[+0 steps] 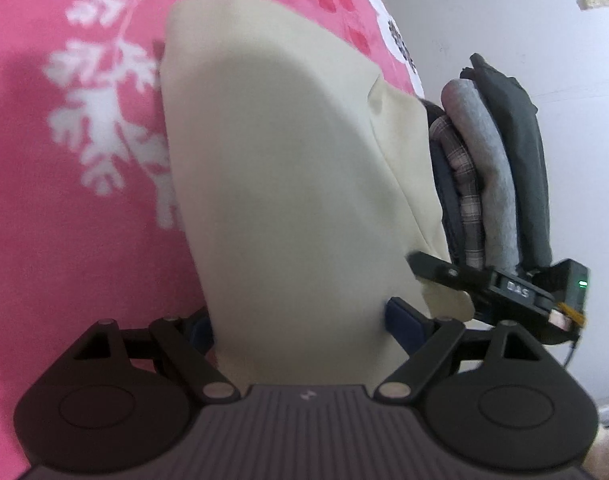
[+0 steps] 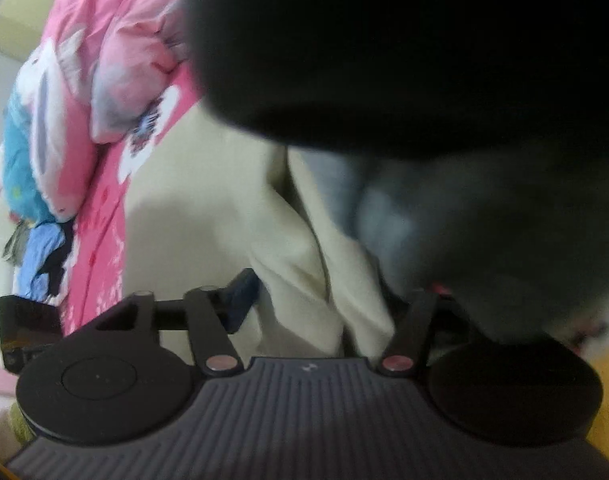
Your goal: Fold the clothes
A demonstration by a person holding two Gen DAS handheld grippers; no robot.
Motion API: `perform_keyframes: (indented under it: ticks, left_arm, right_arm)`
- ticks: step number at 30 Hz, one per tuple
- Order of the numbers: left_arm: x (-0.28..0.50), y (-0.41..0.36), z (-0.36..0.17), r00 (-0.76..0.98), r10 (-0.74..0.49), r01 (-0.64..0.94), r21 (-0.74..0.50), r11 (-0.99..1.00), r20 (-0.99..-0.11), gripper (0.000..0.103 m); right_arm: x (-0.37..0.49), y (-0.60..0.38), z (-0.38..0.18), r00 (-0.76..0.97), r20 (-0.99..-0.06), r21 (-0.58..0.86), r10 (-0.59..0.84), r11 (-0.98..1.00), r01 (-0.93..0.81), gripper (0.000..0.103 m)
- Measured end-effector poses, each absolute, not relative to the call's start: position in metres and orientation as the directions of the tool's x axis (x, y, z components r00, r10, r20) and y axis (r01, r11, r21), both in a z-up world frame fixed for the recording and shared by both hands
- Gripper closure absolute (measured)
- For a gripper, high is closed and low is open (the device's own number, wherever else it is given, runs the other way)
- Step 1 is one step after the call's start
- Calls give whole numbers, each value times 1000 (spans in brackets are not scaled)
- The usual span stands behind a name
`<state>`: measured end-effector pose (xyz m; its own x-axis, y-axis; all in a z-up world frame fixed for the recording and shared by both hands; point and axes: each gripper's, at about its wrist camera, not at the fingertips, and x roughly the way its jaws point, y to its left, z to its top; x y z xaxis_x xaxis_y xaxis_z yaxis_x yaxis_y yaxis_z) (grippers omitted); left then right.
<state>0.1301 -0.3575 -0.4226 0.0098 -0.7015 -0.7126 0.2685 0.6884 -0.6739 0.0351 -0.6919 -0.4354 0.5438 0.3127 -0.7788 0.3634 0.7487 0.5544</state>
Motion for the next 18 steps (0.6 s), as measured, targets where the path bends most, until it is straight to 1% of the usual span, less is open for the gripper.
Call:
perform_keyframes:
  ticks: [2,3,5,6,7,8,9,11,12,14,15,16,18]
  left_arm:
    - [127,-349,-406,71,-673,300,-628,718,-736,17]
    - [124,-342,-395,109,-662,314,-606,731,-742,17]
    - [124,-336,-373,193,-642,329,-567,755,-742,17]
    - [123,-336,-364,234,-636,346,-549,761,-735,17]
    - [123,-337,-357,271,-633,370,-529,764,-725,17]
    - [124,-338,-350,308,-631,394,-508,766,-713,17]
    - [124,-344,-349,324,-621,415,-483,771,-714,17]
    - [127,-364,-357,332,-592,453,-426,783,-734,19]
    - [128,-374,-362,336,-577,471,-398,787,-744,24]
    - [131,-394,-370,346,-547,507,-339,793,-762,27]
    - [132,-404,-374,352,-532,524,-309,794,-770,30]
    - [134,-414,-378,357,-516,541,-278,794,-778,30]
    - [136,-434,-387,370,-485,572,-217,791,-792,29]
  right_arm:
    - [24,-688,-418,529,-815,476,236,793,380,39]
    - [19,-680,-407,514,-838,410,181,832,375,39]
    - [11,-653,-380,501,-864,221,39,925,308,41]
    - [8,-638,-368,504,-863,124,-28,956,266,45]
    - [9,-621,-357,525,-847,35,-80,978,205,51]
    - [12,-605,-348,551,-826,-41,-116,988,146,56]
    - [21,-593,-344,584,-804,-72,-112,993,92,65]
    - [46,-579,-344,636,-767,-93,-86,995,22,72]
    - [65,-579,-350,653,-754,-85,-72,996,11,79]
    - [103,-583,-364,669,-741,-52,-48,999,14,85]
    - [122,-589,-373,674,-737,-21,-36,999,30,87]
    - [138,-596,-385,666,-746,-7,-34,999,42,87]
    - [166,-606,-416,567,-823,-8,-29,999,39,88]
